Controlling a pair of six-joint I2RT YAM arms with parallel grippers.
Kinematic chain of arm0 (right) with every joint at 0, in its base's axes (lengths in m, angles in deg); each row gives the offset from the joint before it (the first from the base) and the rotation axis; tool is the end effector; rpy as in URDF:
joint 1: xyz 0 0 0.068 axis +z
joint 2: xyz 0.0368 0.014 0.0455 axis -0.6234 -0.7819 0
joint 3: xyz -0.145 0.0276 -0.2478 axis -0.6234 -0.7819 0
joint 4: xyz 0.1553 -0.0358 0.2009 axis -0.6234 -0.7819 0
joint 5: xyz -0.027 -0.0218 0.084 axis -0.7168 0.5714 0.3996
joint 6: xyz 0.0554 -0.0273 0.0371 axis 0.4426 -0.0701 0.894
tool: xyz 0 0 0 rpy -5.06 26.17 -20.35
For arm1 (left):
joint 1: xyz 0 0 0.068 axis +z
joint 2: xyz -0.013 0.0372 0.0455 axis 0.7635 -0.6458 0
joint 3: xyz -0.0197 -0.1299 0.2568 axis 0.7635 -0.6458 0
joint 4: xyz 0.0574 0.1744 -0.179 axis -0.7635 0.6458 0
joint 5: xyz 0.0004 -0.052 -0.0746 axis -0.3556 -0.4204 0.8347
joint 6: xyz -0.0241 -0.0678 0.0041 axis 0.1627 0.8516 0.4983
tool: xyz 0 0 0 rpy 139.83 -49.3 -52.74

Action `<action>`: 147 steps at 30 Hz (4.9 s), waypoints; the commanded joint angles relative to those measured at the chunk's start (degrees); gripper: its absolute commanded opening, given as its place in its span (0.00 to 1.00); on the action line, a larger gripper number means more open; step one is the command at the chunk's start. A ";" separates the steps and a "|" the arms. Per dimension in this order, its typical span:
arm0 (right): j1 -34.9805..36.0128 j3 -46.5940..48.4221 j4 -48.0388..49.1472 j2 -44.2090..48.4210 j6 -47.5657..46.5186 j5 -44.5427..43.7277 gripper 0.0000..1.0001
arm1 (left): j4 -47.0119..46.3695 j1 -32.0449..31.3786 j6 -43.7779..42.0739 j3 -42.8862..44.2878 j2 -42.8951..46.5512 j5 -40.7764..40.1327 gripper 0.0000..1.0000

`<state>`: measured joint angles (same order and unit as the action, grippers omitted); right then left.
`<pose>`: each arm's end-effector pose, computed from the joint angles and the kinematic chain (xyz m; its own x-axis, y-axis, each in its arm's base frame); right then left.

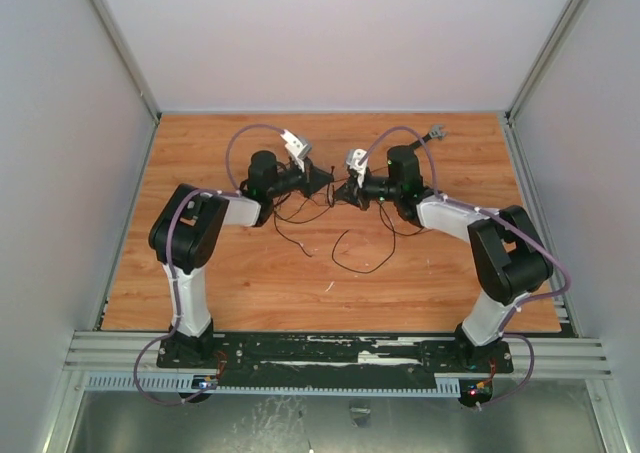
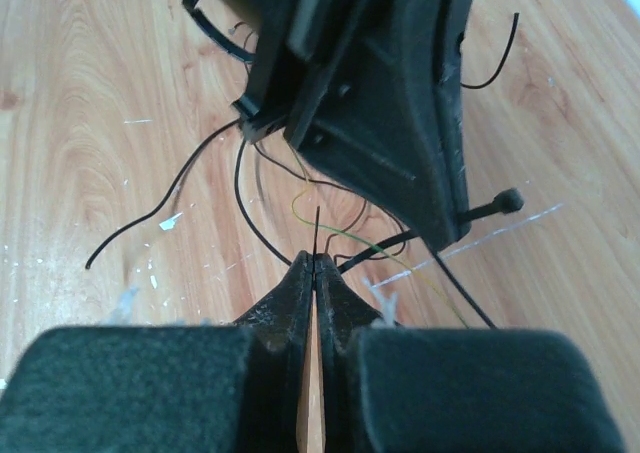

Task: Zip-tie the wires
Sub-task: Tie the cable at the center of the board.

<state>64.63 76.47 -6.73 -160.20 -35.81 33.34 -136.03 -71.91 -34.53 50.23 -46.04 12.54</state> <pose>0.3222 0.2054 0.2230 -0.0524 -0.2780 -0.9591 -0.9663 0.2566 -0.0216 0.3850 -0.1960 0.1928 -0.2534 -0.0479 -0.9662 0.8297 0.5028 -0.2425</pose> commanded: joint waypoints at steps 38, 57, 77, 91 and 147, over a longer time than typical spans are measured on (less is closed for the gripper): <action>-5.46 21.06 -39.02 -12.30 -9.47 17.34 0.00 | -31.92 -5.24 -33.15 -17.86 6.73 -3.29 0.00; -6.41 28.25 -50.78 -14.32 -16.13 20.10 0.00 | -30.53 -6.39 -39.21 -18.43 5.69 -3.37 0.00; -6.47 31.80 -56.32 -14.29 -19.49 22.41 0.00 | -34.99 -6.79 -36.46 -18.56 2.93 -4.14 0.00; -6.14 31.57 -54.82 -14.00 -17.91 22.60 0.00 | -34.97 -6.79 -36.02 -18.16 2.23 -4.07 0.00; -5.43 35.48 -61.65 -17.16 -21.99 23.27 0.00 | -36.77 -7.14 -37.37 -18.74 2.42 -3.94 0.00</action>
<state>59.12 109.76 -67.10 -176.92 -56.44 55.61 -169.82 -78.49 -70.23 31.85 -43.02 8.74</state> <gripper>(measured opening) 0.003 0.014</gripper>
